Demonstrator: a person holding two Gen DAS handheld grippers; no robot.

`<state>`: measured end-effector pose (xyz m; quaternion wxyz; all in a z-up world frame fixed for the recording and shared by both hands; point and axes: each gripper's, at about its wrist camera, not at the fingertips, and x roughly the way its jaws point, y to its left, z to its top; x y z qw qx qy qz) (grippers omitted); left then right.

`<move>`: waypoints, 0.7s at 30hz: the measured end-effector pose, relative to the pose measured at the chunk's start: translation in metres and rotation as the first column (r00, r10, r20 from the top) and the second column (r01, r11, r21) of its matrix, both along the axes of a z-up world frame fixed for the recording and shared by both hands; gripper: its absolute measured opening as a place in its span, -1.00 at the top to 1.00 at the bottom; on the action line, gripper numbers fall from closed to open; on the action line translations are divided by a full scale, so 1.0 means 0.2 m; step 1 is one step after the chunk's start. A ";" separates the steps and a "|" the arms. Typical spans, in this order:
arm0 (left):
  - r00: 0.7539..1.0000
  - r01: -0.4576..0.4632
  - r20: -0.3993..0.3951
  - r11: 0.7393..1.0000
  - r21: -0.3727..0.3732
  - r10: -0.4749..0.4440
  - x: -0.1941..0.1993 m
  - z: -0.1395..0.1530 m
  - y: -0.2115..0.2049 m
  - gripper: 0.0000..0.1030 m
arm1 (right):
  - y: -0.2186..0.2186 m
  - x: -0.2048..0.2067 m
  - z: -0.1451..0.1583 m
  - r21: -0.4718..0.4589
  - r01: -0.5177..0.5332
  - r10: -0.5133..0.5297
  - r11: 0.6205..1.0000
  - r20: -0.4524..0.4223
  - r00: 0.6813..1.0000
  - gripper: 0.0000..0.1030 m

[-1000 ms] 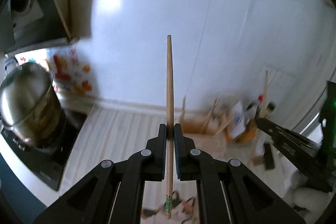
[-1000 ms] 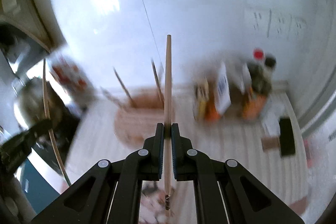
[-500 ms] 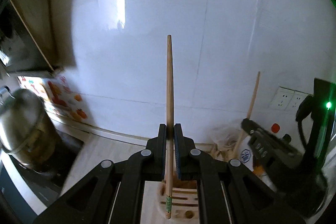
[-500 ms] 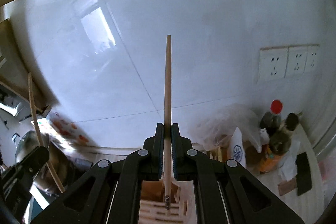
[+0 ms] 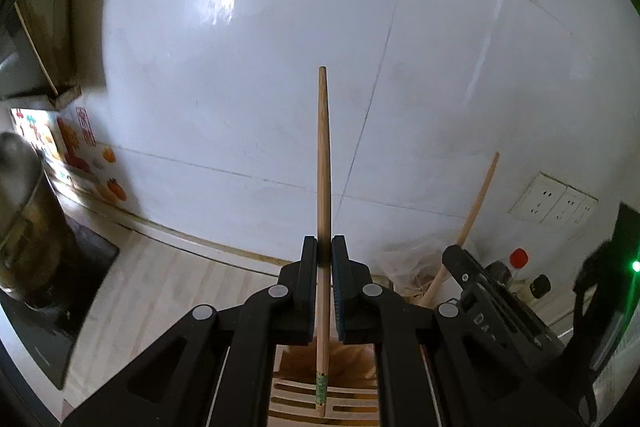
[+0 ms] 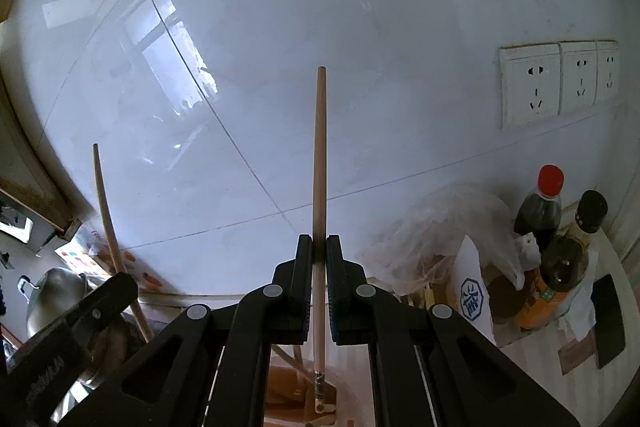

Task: Organize utensils
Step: 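Lift the left tool's chopstick into the pink holder while the right tool inserts its chopstick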

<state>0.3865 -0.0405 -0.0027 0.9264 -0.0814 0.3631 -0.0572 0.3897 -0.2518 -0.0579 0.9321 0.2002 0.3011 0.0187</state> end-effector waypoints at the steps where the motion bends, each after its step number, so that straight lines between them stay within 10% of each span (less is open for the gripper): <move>1: 1.000 0.001 -0.010 1.000 -0.011 -0.001 0.01 -0.01 0.00 0.91 | -0.01 0.00 -0.01 0.001 -0.004 0.004 1.000 0.000 1.000 0.87; 21: 0.993 -0.005 -0.118 0.997 -0.081 -0.005 0.10 -0.19 0.09 0.91 | -0.02 -0.04 -0.14 -0.009 -0.042 0.042 0.999 -0.040 0.998 0.86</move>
